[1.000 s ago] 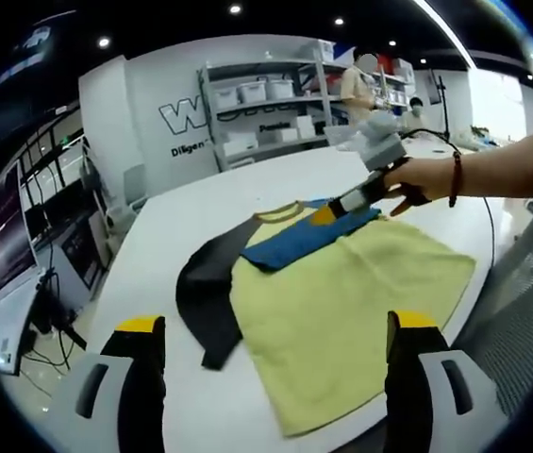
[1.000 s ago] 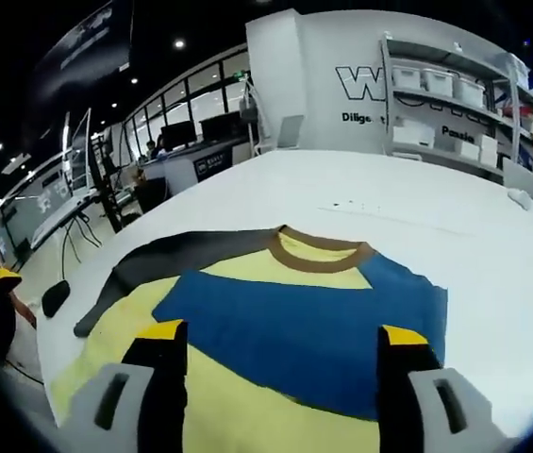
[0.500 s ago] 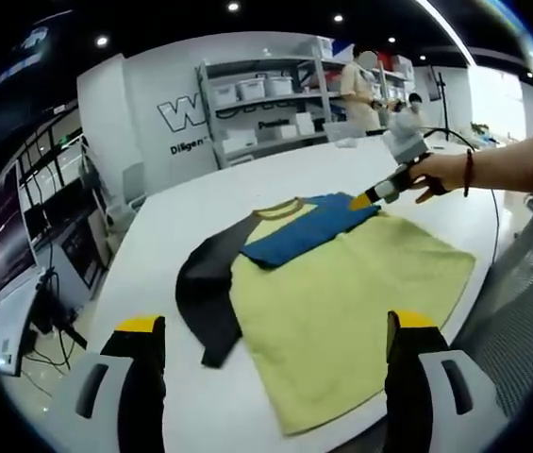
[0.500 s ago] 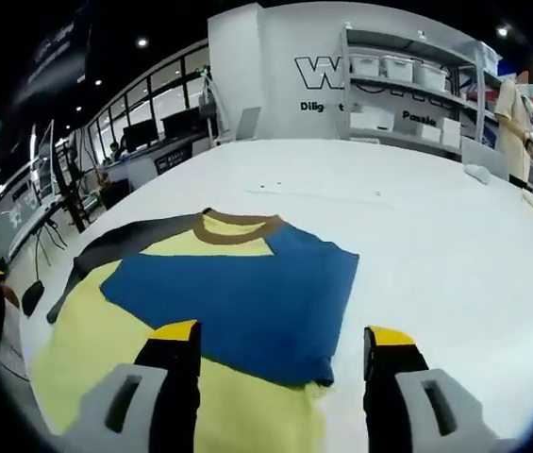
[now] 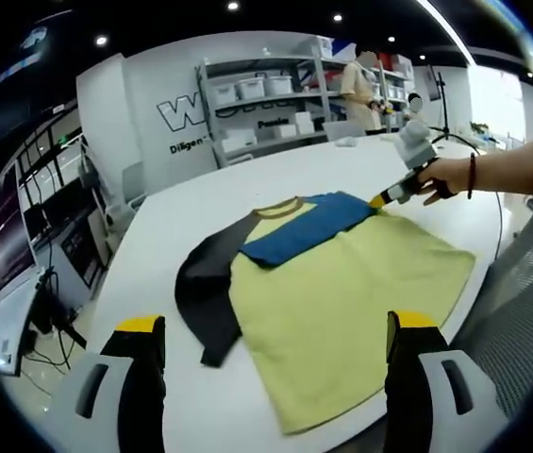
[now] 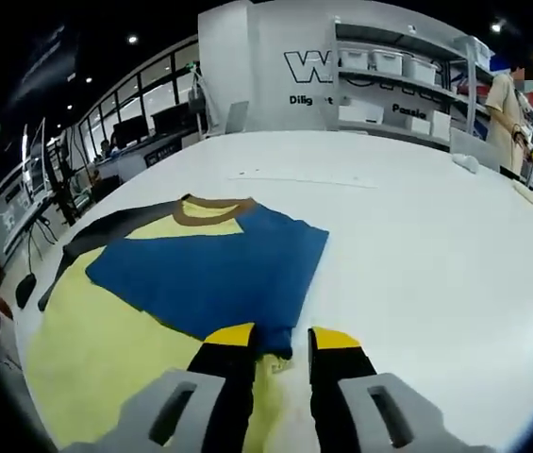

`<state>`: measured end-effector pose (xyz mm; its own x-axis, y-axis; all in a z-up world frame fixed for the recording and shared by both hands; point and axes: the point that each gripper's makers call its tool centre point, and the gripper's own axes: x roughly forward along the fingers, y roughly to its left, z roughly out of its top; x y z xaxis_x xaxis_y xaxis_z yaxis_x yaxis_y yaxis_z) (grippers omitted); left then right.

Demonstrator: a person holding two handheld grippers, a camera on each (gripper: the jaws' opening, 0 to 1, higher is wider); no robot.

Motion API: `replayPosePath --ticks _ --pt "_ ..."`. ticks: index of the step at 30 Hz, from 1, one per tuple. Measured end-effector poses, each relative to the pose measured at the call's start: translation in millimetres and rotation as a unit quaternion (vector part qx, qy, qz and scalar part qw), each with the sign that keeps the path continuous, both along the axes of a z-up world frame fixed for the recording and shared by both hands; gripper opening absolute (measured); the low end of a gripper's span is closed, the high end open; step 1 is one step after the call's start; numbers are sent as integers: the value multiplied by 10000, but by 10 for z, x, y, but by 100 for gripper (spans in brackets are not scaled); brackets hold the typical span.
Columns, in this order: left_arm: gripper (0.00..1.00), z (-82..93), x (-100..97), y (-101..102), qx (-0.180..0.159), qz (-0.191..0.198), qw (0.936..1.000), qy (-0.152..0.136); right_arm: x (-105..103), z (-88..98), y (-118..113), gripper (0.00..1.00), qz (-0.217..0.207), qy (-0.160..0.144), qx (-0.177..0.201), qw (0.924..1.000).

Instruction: Fold the garment on the visible template until the final outline fits inside the template.

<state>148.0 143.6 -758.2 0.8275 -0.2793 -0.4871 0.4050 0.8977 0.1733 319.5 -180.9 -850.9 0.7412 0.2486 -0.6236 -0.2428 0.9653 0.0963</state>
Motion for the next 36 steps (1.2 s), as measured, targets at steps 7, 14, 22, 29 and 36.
replayPosePath --ticks 7,14,22,29,36 --pt "99 -9 -5 3 14 7 10000 23 -72 -28 22 0 15 46 -121 9999" --pt "99 -11 -7 -2 22 -5 10000 31 -105 -41 -8 0 -39 87 -261 9996" --pt "99 -15 -10 1 42 -5 10000 46 -112 -6 -37 6 -193 138 -275 9993" --pt "99 -13 -9 2 35 1 10000 45 -53 -74 -23 16 -325 239 -130 9991" --pt "99 -23 -10 9 41 14 10000 77 -44 -130 17 7 -307 284 -171 9990"
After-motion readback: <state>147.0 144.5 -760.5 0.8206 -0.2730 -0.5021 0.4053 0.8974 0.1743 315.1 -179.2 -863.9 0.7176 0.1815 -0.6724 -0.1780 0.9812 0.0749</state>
